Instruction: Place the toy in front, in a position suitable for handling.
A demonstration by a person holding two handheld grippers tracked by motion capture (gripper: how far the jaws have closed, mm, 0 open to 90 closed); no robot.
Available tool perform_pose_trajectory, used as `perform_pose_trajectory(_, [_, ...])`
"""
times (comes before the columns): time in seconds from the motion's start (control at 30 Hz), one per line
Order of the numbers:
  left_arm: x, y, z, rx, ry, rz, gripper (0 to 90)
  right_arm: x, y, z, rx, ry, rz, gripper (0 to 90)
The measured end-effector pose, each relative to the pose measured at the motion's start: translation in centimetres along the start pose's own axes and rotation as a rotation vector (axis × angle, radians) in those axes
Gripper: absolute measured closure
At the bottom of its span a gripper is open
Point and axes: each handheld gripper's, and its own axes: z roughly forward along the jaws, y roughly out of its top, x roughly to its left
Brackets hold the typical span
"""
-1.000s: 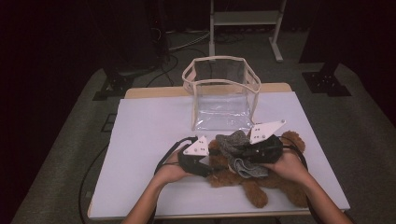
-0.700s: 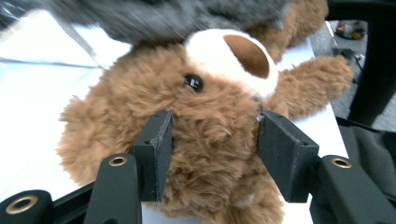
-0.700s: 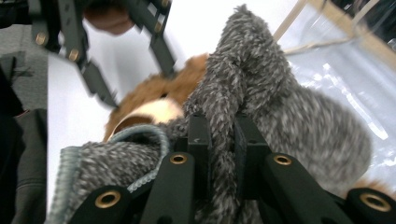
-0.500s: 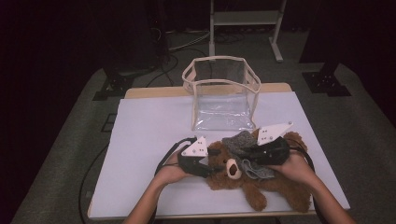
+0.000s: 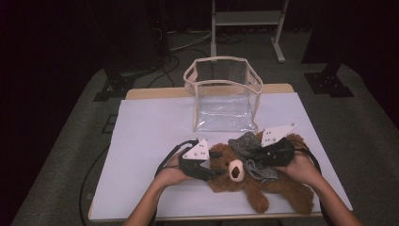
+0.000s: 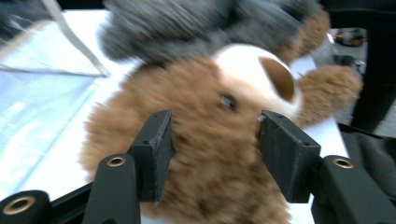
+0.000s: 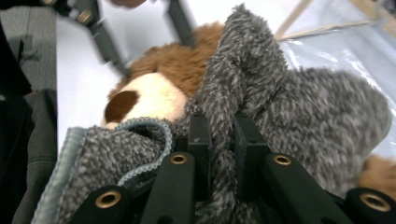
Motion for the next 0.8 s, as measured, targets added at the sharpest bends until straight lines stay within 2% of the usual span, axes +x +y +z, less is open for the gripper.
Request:
perform_pose_trajectory(0.07, [0.1,0.1,0.0,-0.005,-0.002,-0.002,43.9,0.4,0.0,0.1,-0.001,0.005,-0.016,78.9])
perform_pose_trajectory(0.17, [0.0,0.0,0.5,0.001,-0.034,-0.010,44.9,1.2,0.2,-0.3,0.001,0.008,-0.036,78.9])
perform_pose_trajectory(0.23, [-0.3,-0.1,0.9,0.001,-0.055,-0.021,44.8,1.1,0.4,-0.4,-0.004,0.008,-0.041,78.9])
perform_pose_trajectory(0.33, [-0.4,-0.2,1.0,-0.001,-0.063,-0.026,45.2,1.1,1.2,-0.4,-0.021,0.005,-0.049,78.9])
perform_pose_trajectory(0.4, [-0.6,-0.2,1.0,0.006,-0.068,-0.018,45.3,1.1,1.9,-0.1,-0.039,0.006,-0.058,78.9])
perform_pose_trajectory(0.5, [-0.9,-0.2,0.9,0.020,-0.069,0.000,45.3,1.1,2.4,0.7,-0.027,0.018,-0.070,78.8])
perform_pose_trajectory(0.63, [-1.1,-0.4,0.8,0.021,-0.071,0.006,45.3,0.7,1.6,0.8,0.001,0.012,-0.061,78.8])
perform_pose_trajectory(0.67, [-1.3,-0.4,0.8,0.019,-0.073,0.006,45.2,0.4,0.7,0.2,0.019,0.004,-0.044,78.8])
perform_pose_trajectory(0.8, [-1.5,-0.2,1.0,0.027,-0.077,0.019,45.0,0.2,0.2,-0.5,0.012,-0.010,-0.026,78.8])
